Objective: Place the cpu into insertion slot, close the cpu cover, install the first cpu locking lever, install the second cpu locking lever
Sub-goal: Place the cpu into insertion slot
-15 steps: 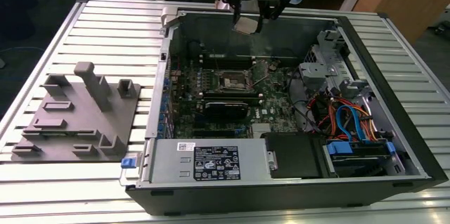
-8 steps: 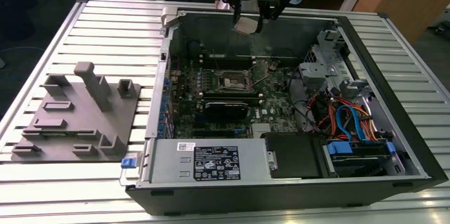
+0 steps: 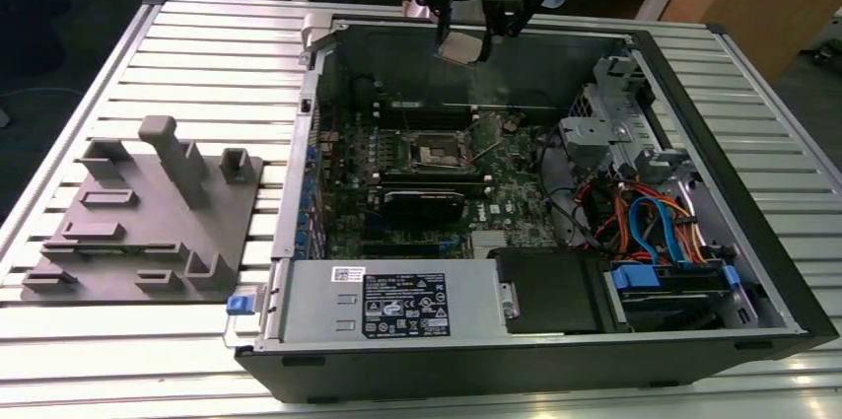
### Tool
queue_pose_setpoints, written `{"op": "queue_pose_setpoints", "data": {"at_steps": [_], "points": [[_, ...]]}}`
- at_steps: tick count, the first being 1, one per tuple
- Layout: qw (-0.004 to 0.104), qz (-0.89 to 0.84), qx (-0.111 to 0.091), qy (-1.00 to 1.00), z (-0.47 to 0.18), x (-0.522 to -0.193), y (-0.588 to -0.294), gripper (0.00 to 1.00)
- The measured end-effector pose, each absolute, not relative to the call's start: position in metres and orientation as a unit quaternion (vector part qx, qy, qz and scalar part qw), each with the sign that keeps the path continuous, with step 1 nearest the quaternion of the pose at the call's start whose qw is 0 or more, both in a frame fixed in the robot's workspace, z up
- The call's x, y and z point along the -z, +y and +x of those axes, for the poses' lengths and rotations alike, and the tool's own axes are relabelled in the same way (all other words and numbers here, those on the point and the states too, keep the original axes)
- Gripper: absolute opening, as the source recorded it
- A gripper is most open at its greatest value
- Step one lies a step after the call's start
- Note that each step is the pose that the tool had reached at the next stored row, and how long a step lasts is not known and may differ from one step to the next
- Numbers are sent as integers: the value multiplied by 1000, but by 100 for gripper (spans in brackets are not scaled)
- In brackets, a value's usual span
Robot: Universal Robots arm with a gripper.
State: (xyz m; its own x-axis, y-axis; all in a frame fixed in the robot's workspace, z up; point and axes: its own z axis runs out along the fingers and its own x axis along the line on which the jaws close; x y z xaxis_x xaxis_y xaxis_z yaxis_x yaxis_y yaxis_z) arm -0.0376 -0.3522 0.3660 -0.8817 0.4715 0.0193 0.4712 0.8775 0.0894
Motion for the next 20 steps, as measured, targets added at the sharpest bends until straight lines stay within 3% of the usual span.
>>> {"op": "queue_pose_setpoints", "data": {"at_steps": [20], "points": [[3,283,-46,958,-38,-366,-352,54]]}}
